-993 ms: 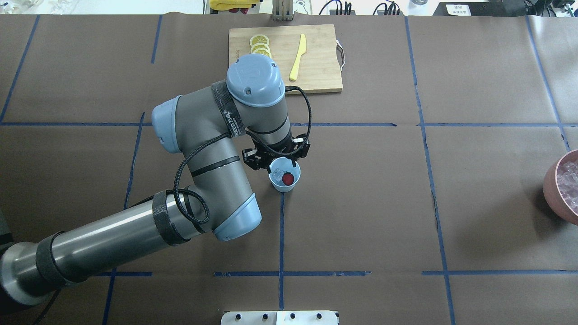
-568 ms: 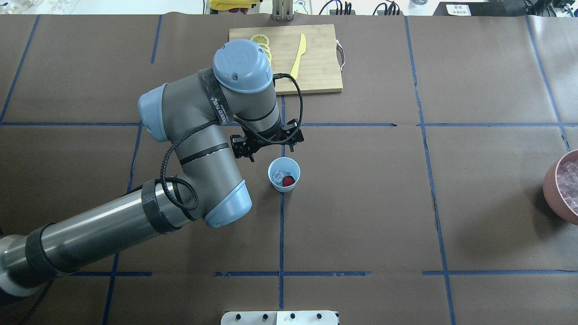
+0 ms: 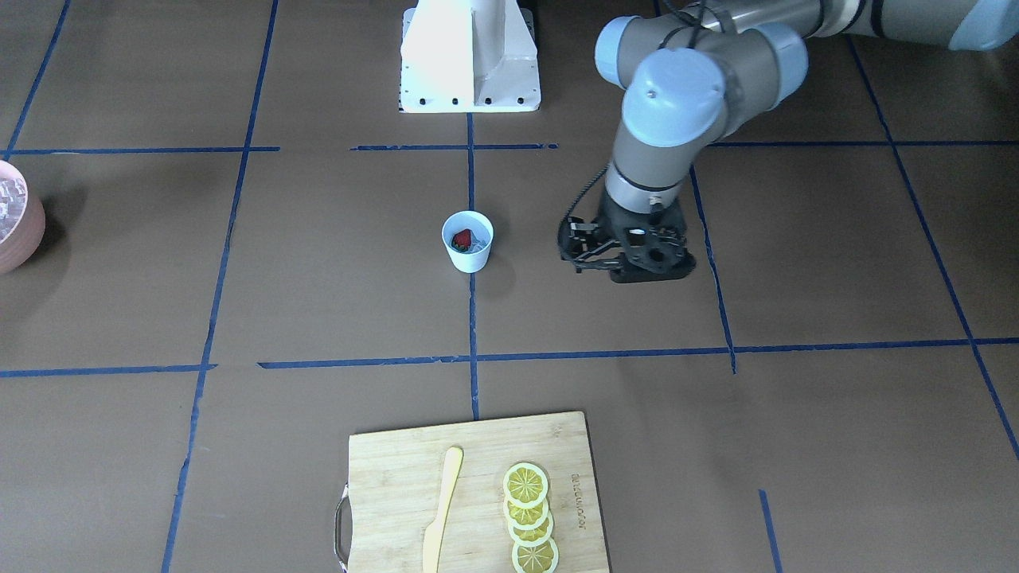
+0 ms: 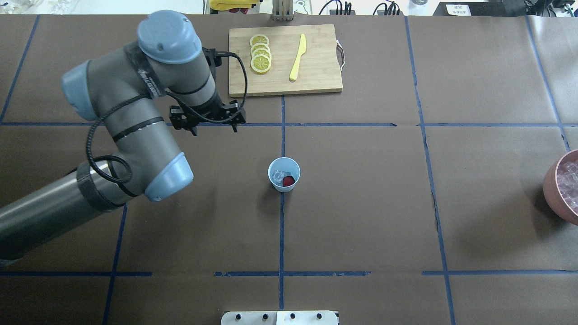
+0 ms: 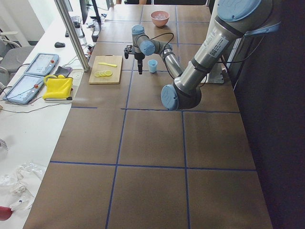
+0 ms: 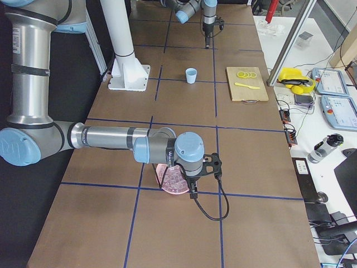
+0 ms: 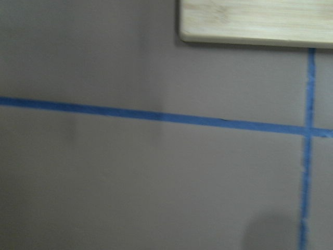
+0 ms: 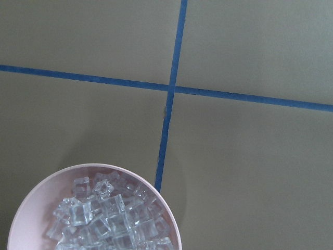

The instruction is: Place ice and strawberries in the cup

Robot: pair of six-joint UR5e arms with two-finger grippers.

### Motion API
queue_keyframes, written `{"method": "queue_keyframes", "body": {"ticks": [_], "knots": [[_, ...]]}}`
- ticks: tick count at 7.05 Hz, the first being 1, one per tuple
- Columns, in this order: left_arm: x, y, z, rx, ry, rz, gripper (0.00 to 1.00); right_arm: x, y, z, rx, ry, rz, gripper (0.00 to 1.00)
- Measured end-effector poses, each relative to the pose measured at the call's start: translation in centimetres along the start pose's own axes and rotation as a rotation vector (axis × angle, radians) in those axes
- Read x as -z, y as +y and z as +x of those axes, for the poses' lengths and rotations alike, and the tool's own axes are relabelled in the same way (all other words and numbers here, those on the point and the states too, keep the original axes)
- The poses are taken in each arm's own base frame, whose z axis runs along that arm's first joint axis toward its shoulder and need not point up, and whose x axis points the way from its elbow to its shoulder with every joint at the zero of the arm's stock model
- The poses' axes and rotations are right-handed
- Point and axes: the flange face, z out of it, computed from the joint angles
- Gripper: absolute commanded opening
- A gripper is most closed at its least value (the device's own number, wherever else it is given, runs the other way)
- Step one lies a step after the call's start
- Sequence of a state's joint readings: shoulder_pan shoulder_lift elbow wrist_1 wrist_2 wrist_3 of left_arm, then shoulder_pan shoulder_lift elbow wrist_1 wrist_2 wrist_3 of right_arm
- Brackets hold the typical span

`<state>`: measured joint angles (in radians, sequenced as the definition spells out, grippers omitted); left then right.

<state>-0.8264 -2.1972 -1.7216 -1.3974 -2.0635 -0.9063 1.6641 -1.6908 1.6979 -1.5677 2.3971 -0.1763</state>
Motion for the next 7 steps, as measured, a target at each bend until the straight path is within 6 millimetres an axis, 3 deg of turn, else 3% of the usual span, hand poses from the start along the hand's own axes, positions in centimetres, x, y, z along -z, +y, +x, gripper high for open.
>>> {"method": "queue_keyframes", "body": {"ticks": [2, 4, 5, 7], "knots": [[1.7, -2.3, -13.0, -0.104, -0.009, -0.038, 1.0, -0.7, 0.1, 0.7, -0.019, -0.003, -0.014, 0.99], [3.3, -3.2, -26.4, -0.175, -0.04, -0.051, 1.0, -1.1, -0.2, 1.2, -0.053, -0.01, -0.02, 0.99], [4.0, -2.8, -32.5, -0.19, -0.062, -0.063, 1.0, -1.1, -0.5, 1.1, -0.074, -0.011, -0.018, 0.99], [4.2, -0.2, -45.0, -0.183, -0.042, -0.114, 1.0, -1.0, -1.1, 1.1, -0.103, -0.008, 0.016, 1.0]]}}
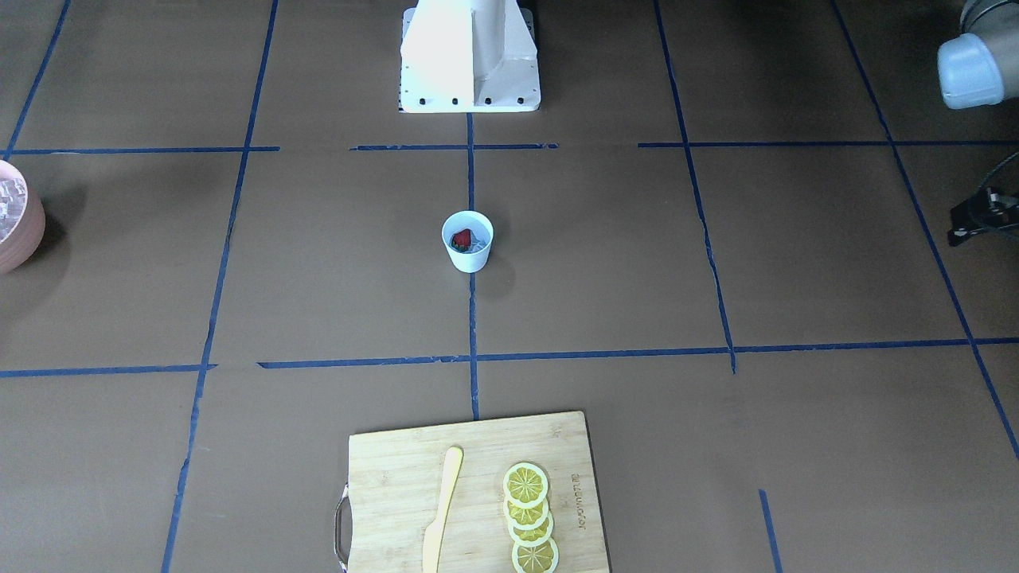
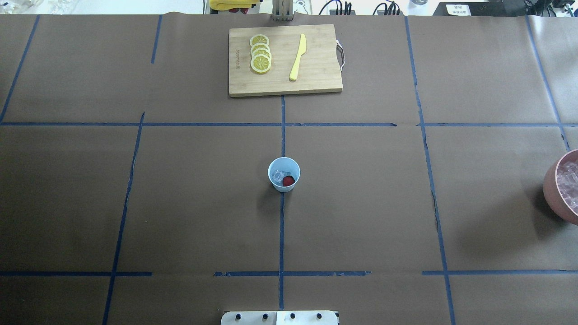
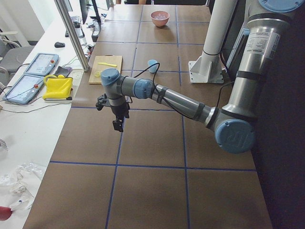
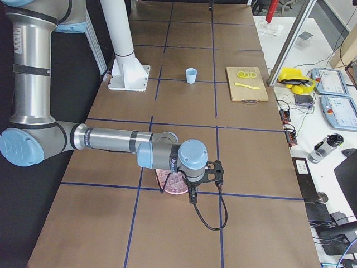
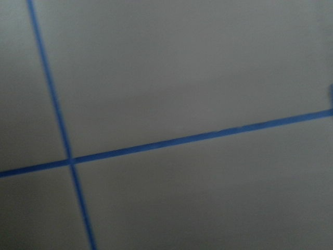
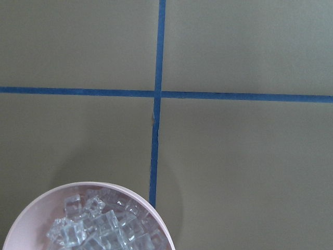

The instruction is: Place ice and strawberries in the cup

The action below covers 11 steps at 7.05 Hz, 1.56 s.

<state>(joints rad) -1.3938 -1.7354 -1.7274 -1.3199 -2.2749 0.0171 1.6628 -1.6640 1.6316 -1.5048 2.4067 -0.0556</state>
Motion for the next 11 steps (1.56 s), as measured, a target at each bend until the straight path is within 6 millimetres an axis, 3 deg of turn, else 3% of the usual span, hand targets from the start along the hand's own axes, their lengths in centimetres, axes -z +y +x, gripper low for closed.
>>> {"method": "queue_keyframes", "body": {"ticks": [1, 2, 3, 6, 11], "knots": [[-0.7, 2.6, -5.0, 0.012, 0.026, -0.013, 1.0, 0.0, -0.2, 0.0, -0.031, 0.0, 0.029, 0.99], [-1.8, 5.5, -8.5, 0.034, 0.054, -0.025, 1.0, 0.1, -0.4, -0.1, -0.054, -0.003, 0.049, 1.0], [-2.7, 8.0, -10.4, 0.06, 0.091, -0.026, 1.0, 0.1, -0.4, -0.2, -0.063, -0.005, 0.058, 1.0], [-3.9, 11.4, -12.6, 0.088, 0.118, -0.007, 1.0, 0.3, -0.4, -0.3, -0.063, -0.008, 0.065, 1.0], [-2.7, 13.4, -14.8, 0.095, 0.104, 0.081, 1.0, 0.4, -0.5, -0.5, -0.058, -0.007, 0.07, 0.99]]}}
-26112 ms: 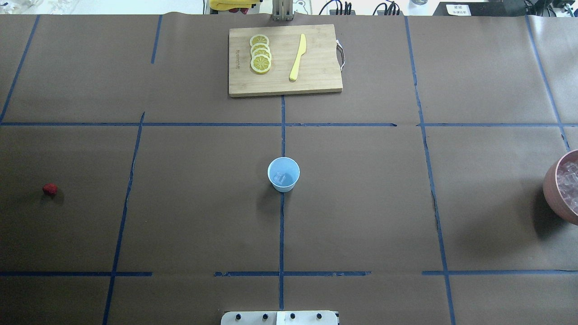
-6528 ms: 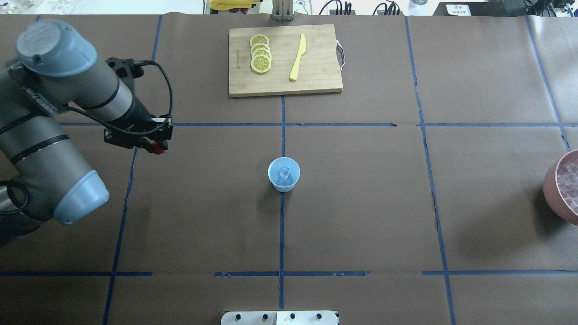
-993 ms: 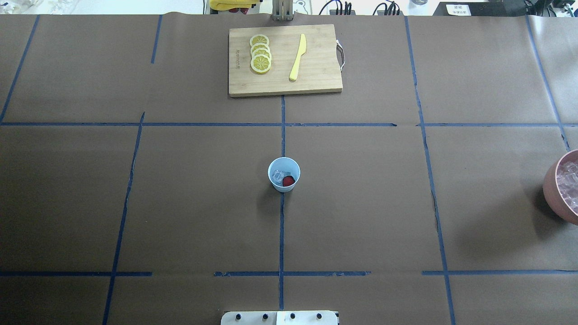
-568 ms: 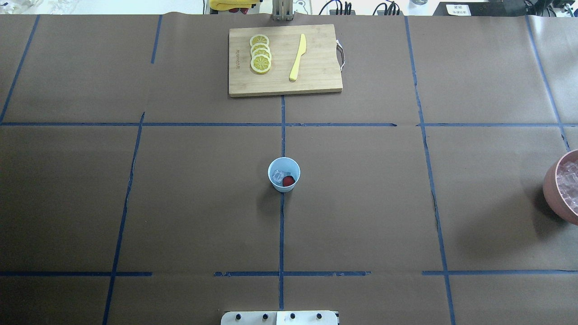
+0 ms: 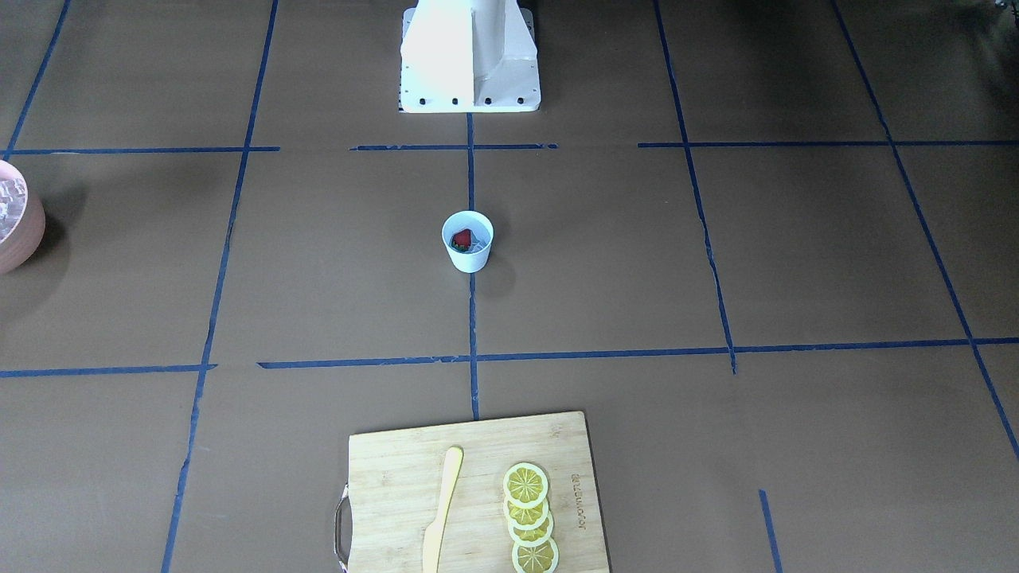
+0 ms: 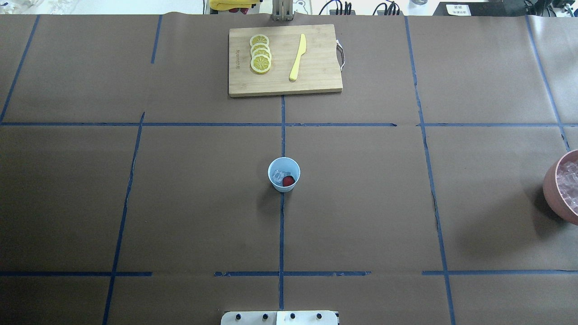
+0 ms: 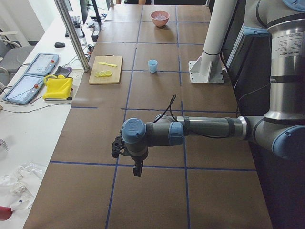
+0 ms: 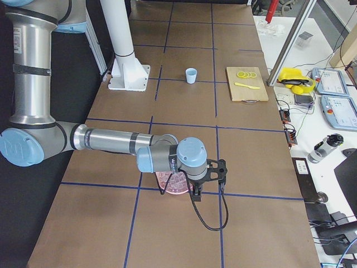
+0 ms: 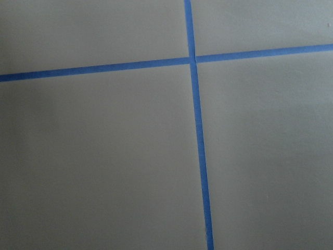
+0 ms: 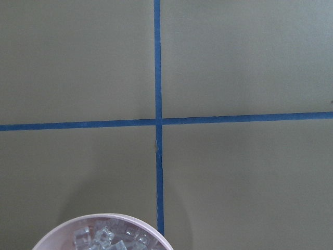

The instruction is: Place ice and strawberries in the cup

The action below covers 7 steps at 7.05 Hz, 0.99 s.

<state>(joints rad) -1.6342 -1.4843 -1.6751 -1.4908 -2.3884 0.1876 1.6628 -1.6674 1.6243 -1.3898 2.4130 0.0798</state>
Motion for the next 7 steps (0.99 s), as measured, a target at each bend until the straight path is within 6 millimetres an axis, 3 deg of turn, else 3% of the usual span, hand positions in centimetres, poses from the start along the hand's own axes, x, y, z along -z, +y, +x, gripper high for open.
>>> {"method": "queue_keyframes", "body": {"ticks": [7], "knots": [[0.31, -0.19, 0.01, 0.013, -0.003, 0.008, 1.0, 0.02, -0.01, -0.02, 0.003, 0.0, 0.0, 0.99]]}}
